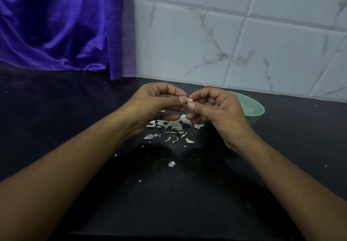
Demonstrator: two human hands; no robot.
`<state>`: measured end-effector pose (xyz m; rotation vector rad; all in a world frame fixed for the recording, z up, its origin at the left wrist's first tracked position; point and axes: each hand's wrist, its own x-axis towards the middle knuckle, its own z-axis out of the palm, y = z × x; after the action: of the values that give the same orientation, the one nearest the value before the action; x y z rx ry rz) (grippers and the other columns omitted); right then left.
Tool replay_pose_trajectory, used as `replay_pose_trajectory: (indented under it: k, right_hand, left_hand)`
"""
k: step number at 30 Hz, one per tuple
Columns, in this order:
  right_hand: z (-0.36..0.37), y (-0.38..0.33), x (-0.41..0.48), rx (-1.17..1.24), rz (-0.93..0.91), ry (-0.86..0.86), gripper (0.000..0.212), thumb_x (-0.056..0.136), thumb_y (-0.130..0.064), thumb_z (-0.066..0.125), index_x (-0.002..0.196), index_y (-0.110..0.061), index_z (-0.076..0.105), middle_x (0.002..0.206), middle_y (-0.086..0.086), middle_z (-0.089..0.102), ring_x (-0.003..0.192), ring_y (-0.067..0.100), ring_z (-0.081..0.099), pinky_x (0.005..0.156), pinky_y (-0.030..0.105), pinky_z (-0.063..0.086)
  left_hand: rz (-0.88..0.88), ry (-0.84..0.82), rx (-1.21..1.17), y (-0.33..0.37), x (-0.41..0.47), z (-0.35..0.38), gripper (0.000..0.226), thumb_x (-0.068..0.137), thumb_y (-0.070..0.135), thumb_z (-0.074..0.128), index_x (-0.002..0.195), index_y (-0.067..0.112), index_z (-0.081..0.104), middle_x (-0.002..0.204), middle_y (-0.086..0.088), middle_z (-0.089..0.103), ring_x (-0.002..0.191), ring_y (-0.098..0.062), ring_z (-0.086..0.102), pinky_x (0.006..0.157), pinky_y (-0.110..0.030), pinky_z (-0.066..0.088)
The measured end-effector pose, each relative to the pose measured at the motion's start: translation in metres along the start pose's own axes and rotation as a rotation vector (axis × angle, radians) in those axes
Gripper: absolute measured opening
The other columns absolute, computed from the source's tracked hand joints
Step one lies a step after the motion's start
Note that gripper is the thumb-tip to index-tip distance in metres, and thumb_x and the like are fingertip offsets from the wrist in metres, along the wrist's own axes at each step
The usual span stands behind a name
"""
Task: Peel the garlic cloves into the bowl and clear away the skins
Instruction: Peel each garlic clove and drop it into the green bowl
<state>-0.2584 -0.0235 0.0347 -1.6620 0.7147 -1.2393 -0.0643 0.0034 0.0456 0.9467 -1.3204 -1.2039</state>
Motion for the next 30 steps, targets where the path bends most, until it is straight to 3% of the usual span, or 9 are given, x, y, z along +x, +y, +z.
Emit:
replay_pose_trajectory:
  k: [6, 14, 16, 18, 20, 25, 30]
  right_hand:
    - [0.0, -0.001, -0.001, 0.038, 0.006, 0.0, 0.015, 0.088, 0.004, 0.074, 0.098, -0.007, 0.07, 0.079, 0.007, 0.073, 0.069, 0.021, 0.073, 0.066, 0.033, 0.062]
    - [0.0, 0.005, 0.0, -0.041, -0.045, 0.009, 0.013, 0.088, 0.0, 0.077, 0.099, -0.005, 0.071, 0.079, 0.009, 0.074, 0.07, 0.023, 0.074, 0.066, 0.035, 0.06]
    - [-0.001, 0.008, 0.001, -0.106, -0.079, 0.036, 0.013, 0.087, -0.002, 0.079, 0.097, -0.006, 0.072, 0.08, 0.013, 0.075, 0.072, 0.029, 0.075, 0.071, 0.044, 0.062]
    - [-0.002, 0.01, 0.002, -0.144, -0.121, 0.066, 0.013, 0.085, -0.007, 0.082, 0.095, -0.007, 0.073, 0.084, 0.021, 0.075, 0.076, 0.045, 0.073, 0.076, 0.061, 0.062]
    - [-0.003, 0.011, 0.002, -0.159, -0.146, 0.082, 0.012, 0.085, -0.009, 0.083, 0.094, -0.009, 0.074, 0.082, 0.022, 0.075, 0.079, 0.051, 0.071, 0.075, 0.068, 0.058]
    - [-0.002, 0.01, 0.001, -0.209, -0.185, 0.03, 0.012, 0.086, 0.0, 0.08, 0.097, -0.005, 0.076, 0.086, 0.011, 0.079, 0.083, 0.036, 0.077, 0.082, 0.06, 0.061]
    - [-0.003, 0.01, 0.001, -0.244, -0.226, 0.024, 0.013, 0.085, 0.001, 0.081, 0.097, -0.003, 0.076, 0.09, 0.005, 0.08, 0.082, 0.025, 0.078, 0.08, 0.039, 0.064]
  left_hand:
    - [0.01, 0.016, 0.029, -0.001, 0.001, 0.0, 0.011, 0.087, 0.009, 0.078, 0.097, 0.01, 0.073, 0.091, -0.011, 0.073, 0.079, -0.016, 0.072, 0.064, -0.028, 0.061]
    - [0.04, 0.035, 0.093, -0.003, 0.001, 0.002, 0.012, 0.086, 0.013, 0.079, 0.093, 0.008, 0.07, 0.088, -0.015, 0.073, 0.08, -0.019, 0.072, 0.063, -0.028, 0.061]
    - [0.057, 0.039, 0.152, -0.004, 0.001, 0.001, 0.011, 0.089, 0.013, 0.078, 0.095, 0.005, 0.073, 0.09, -0.016, 0.074, 0.084, -0.022, 0.071, 0.066, -0.028, 0.062]
    - [0.069, 0.047, 0.203, -0.003, 0.001, 0.001, 0.015, 0.092, 0.016, 0.076, 0.099, 0.003, 0.075, 0.094, -0.015, 0.077, 0.086, -0.023, 0.072, 0.068, -0.03, 0.061]
    - [0.074, 0.053, 0.231, -0.003, 0.002, 0.0, 0.02, 0.094, 0.02, 0.075, 0.101, 0.002, 0.076, 0.094, -0.012, 0.079, 0.085, -0.02, 0.073, 0.07, -0.033, 0.061]
    - [0.1, 0.081, 0.318, -0.006, 0.003, 0.002, 0.022, 0.089, 0.026, 0.08, 0.095, 0.004, 0.078, 0.09, -0.01, 0.079, 0.078, -0.015, 0.073, 0.069, -0.035, 0.06]
    - [0.076, 0.064, 0.305, -0.004, 0.002, 0.001, 0.022, 0.091, 0.022, 0.078, 0.095, 0.001, 0.078, 0.089, -0.015, 0.078, 0.077, -0.015, 0.073, 0.069, -0.035, 0.06]
